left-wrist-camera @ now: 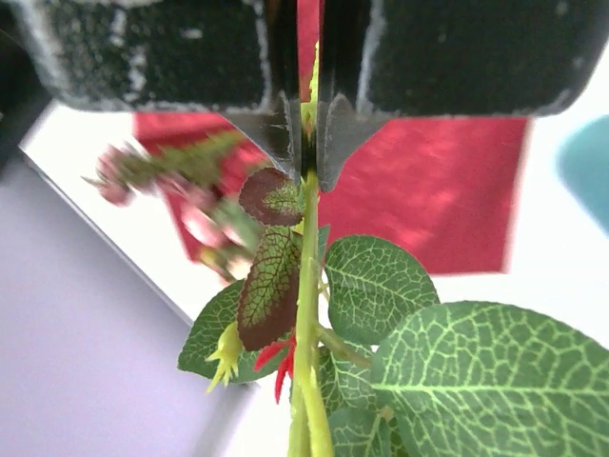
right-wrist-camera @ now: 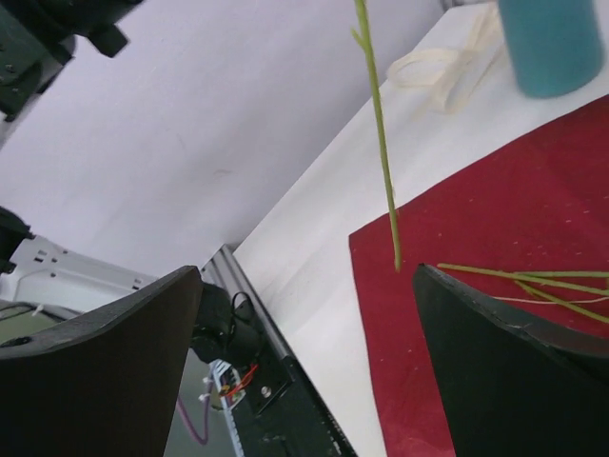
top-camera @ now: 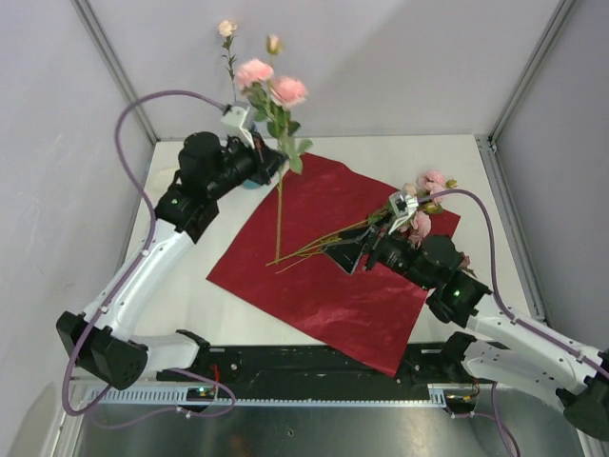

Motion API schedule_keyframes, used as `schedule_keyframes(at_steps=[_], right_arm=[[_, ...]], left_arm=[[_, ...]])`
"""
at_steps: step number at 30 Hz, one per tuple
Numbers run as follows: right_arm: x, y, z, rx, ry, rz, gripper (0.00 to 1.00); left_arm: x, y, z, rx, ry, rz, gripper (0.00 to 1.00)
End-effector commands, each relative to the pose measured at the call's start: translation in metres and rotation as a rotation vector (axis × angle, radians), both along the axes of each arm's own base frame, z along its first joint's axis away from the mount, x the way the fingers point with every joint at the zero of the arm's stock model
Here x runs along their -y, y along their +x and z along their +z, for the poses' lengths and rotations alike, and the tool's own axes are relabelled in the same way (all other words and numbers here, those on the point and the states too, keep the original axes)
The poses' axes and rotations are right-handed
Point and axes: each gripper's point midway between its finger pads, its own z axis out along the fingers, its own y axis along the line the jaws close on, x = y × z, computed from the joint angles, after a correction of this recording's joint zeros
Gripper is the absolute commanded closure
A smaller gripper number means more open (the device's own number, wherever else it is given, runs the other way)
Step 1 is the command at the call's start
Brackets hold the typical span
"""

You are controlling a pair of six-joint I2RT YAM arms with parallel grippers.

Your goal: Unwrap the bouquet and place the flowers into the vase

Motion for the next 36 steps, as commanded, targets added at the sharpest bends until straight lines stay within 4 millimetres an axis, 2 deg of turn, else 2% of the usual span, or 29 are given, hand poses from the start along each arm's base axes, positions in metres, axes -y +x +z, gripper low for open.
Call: schedule_keyframes(at_steps=[1,4,9,13,18,23,30,36], right_arm=[[0.021,0.012,0.014,0.048,-0.025,-0.118,0.01],[0.027,0.017,0.012,0.046,-0.027,-0.143,0.01],[0.03,0.024,0.008,0.045,-0.029,-0.153,0.01],[0.031,0.029,0.007,0.047,-0.031,-0.155,0.01],[0.034,0.032,0.006,0.051,-0.037,-0.157,0.01],[0.037,0.037,0.001,0.044,-0.056,-0.168,0.01],[0.035,0.039,-0.003,0.031,-0.063,-0.161,0.01],[0.032,0.039,-0.005,0.02,-0.057,-0.15,0.01]], left_arm=[[-0.077,0.049,0.085,0.371,0.175,0.425,1.0],[-0.105,0.07,0.128,0.518,0.229,0.59,1.0],[-0.135,0.096,0.197,0.686,0.209,0.729,1.0],[-0.152,0.123,0.222,0.723,0.139,0.772,1.0],[-0.157,0.157,0.212,0.699,0.087,0.747,1.0],[-0.157,0.177,0.202,0.692,0.084,0.725,1.0],[-0.151,0.179,0.207,0.704,0.057,0.688,1.0],[-0.136,0.179,0.214,0.703,-0.01,0.614,1.0]])
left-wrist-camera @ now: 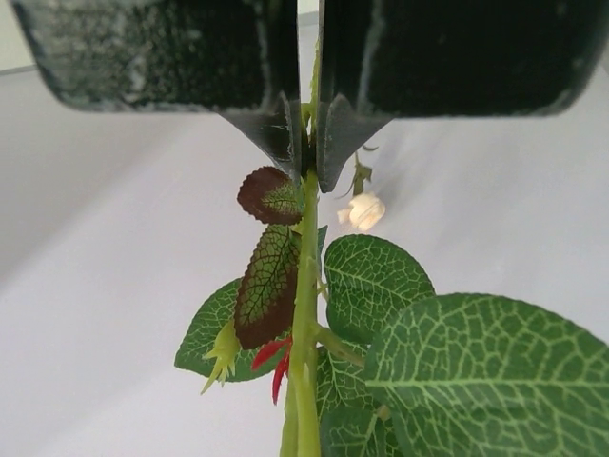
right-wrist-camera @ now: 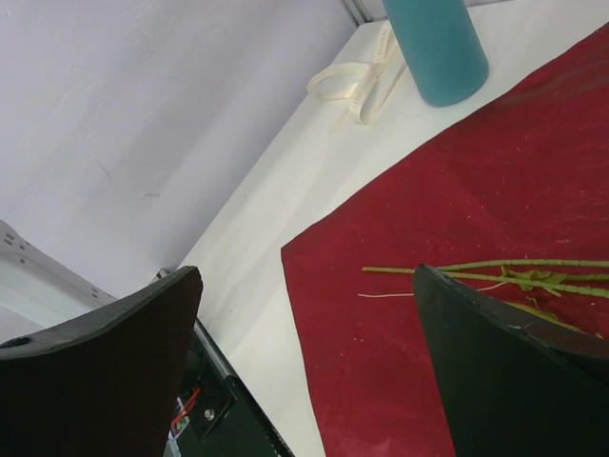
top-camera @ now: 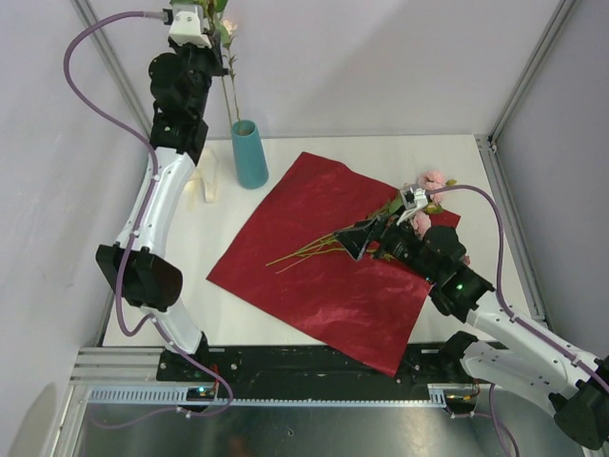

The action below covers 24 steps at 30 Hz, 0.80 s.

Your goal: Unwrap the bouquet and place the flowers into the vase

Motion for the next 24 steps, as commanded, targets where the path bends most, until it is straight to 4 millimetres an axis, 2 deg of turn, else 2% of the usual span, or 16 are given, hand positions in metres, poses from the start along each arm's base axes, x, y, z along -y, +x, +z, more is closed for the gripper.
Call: schedule_keyframes(at_steps=[1,6,9,11,18,24], right_arm=[[-0.002,-0.001,0.013,0.028,0.025,0.016,0.01],[-0.002,0.0,0.014,0.026,0.028,0.012,0.01],[-0.001,0.0,0.013,0.026,0.026,0.01,0.01],[0.0,0.0,0.013,0.025,0.025,0.007,0.0],[0.001,-0.003,0.015,0.042,0.03,0.014,0.01],[0.005,-0.003,0.013,0.039,0.02,0.001,0.01]], left_arm=[[0.009,-0.018,0.051,0.128,-0.061,-0.085,1.0],[0.012,-0.011,0.051,0.134,-0.061,-0.09,1.0],[0.014,0.0,0.038,0.106,-0.058,-0.092,1.0],[0.017,0.008,0.023,0.077,-0.053,-0.097,1.0],[0.022,0.051,-0.053,-0.059,-0.027,-0.099,1.0],[0.019,0.071,-0.103,-0.153,-0.02,-0.082,0.99]])
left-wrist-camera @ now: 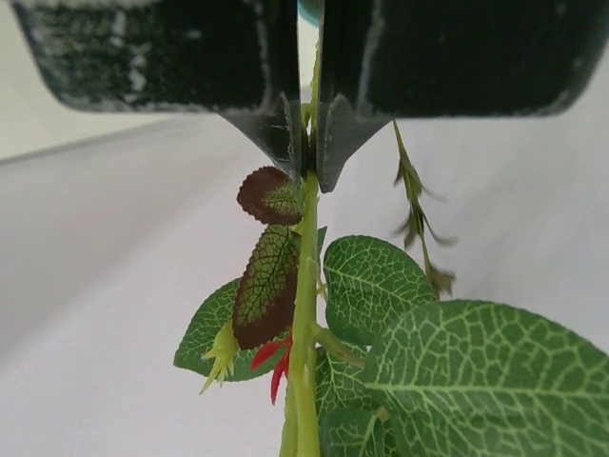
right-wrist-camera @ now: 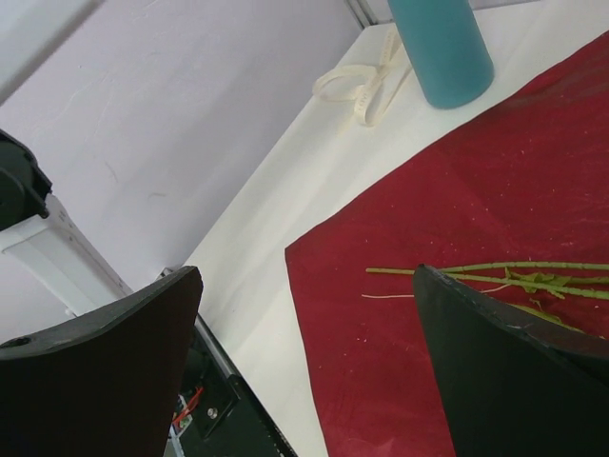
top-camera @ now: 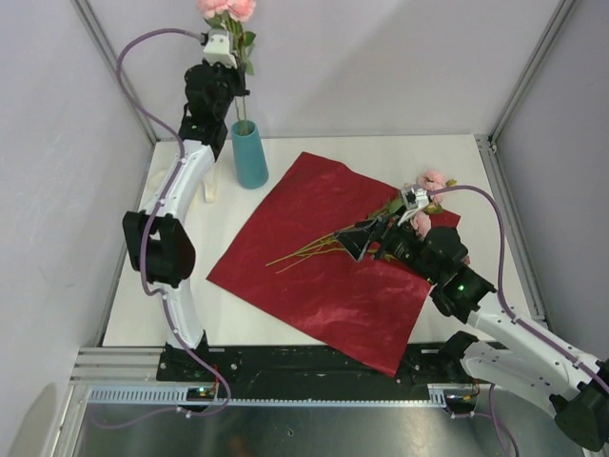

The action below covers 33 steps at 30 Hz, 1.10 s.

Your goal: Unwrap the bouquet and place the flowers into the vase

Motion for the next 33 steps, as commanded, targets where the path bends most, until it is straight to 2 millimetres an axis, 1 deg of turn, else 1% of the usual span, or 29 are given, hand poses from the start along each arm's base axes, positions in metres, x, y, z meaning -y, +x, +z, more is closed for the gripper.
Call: schedule_keyframes(at_steps=[1,4,6,8,10,11,13,15,16,19,22,24,28,29,30,31,32,33], right_arm=[[0.005,-0.002,0.011,0.033,0.014,-0.01,0.01],[0.008,-0.001,0.009,0.023,0.01,-0.022,0.01],[0.01,0.0,0.008,0.015,0.011,-0.037,0.01],[0.012,0.0,0.009,0.005,0.017,-0.046,0.01],[0.013,-0.001,0.011,-0.003,0.031,-0.045,0.01],[0.013,-0.003,0.013,-0.008,0.042,-0.041,0.01],[0.015,-0.006,0.014,-0.023,0.058,-0.042,0.01],[0.018,-0.008,0.015,-0.046,0.075,-0.053,0.01],[0.02,-0.008,0.014,-0.063,0.08,-0.066,0.02],[0.027,-0.007,0.011,-0.138,0.121,-0.11,0.02],[0.033,-0.004,0.004,-0.225,0.162,-0.165,0.02],[0.04,0.0,-0.008,-0.304,0.176,-0.224,0.03],[0.055,0.007,-0.033,-0.434,0.189,-0.356,0.04],[0.058,0.009,-0.039,-0.463,0.191,-0.388,0.04],[0.064,0.011,-0.047,-0.499,0.192,-0.432,0.05],[0.068,0.013,-0.054,-0.527,0.193,-0.47,0.05],[0.073,0.015,-0.063,-0.559,0.188,-0.514,0.05],[0.077,0.017,-0.071,-0.583,0.179,-0.549,0.05]], left_arm=[[-0.008,0.006,-0.015,-0.01,-0.005,0.019,0.98],[-0.016,0.009,-0.044,-0.065,0.021,0.056,0.91],[-0.021,0.009,-0.058,-0.095,0.022,0.065,0.81],[-0.024,0.006,-0.067,-0.116,0.017,0.071,0.71],[-0.024,0.0,-0.068,-0.124,0.016,0.067,0.54],[-0.025,-0.004,-0.064,-0.119,0.015,0.067,0.43],[-0.027,-0.013,-0.058,-0.117,0.013,0.071,0.27],[-0.033,-0.024,-0.053,-0.123,0.005,0.093,0.16],[-0.035,-0.03,-0.05,-0.125,-0.002,0.098,0.12],[-0.038,-0.054,-0.046,-0.145,-0.016,0.098,0.06],[-0.043,-0.077,-0.05,-0.174,-0.014,0.106,0.01],[-0.045,-0.094,-0.053,-0.207,-0.01,0.106,0.01],[-0.045,-0.131,-0.067,-0.328,-0.042,0.089,0.0],[-0.04,-0.142,-0.07,-0.352,-0.054,0.057,0.0],[-0.036,-0.155,-0.068,-0.359,-0.068,0.027,0.01],[-0.03,-0.165,-0.074,-0.382,-0.09,-0.007,0.0],[-0.026,-0.177,-0.073,-0.386,-0.11,-0.037,0.0],[-0.019,-0.187,-0.08,-0.411,-0.139,-0.073,0.0]])
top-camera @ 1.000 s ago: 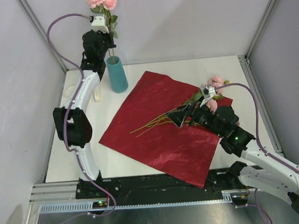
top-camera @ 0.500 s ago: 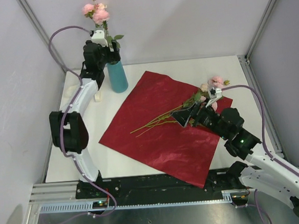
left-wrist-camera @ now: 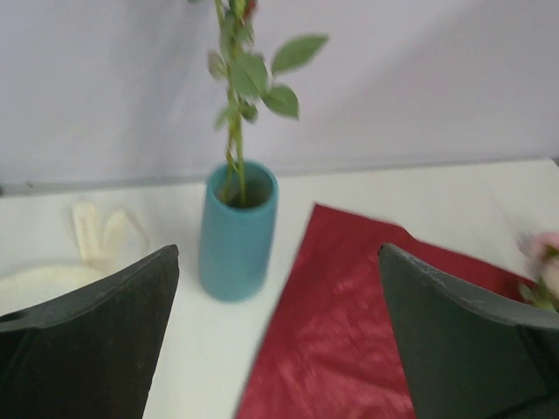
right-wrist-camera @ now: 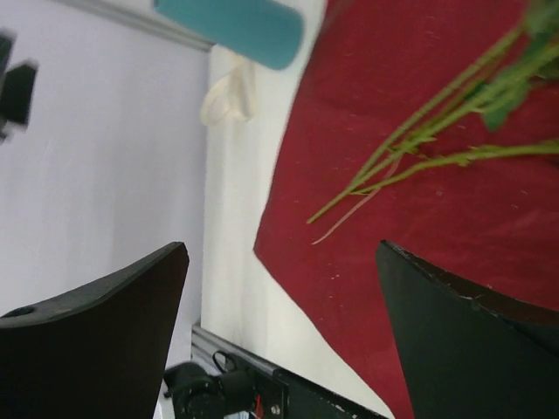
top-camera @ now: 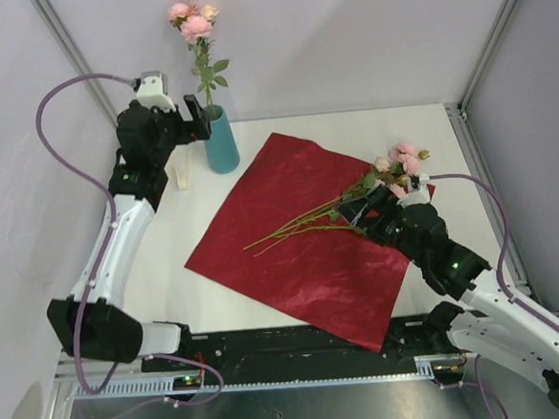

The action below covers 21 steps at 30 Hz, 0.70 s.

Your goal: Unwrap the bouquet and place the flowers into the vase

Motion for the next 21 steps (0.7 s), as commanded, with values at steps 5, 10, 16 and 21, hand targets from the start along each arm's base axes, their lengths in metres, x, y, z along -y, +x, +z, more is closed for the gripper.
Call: schedule_keyframes(at_steps=[5,10,16,21], right_arm=[[0.04,0.02,-0.068,-0.281,-0.022,-0.331,0.06],[0.045,0.03,-0.1,-0.366,-0.064,-0.401,0.14],[0.046,0.045,-0.129,-0.415,-0.024,-0.458,0.38],[0.049,0.072,-0.13,-0.338,-0.052,-0.463,0.51]], left_arm=[[0.062,-0.098,-0.049,-0.206,-0.207,-0.3,0.0],[0.083,-0.143,-0.087,-0.305,-0.265,-0.427,0.0],[0.083,-0.172,-0.115,-0.318,-0.23,-0.456,0.0],[0.076,-0.176,-0.122,-0.312,-0.226,-0.415,0.0]])
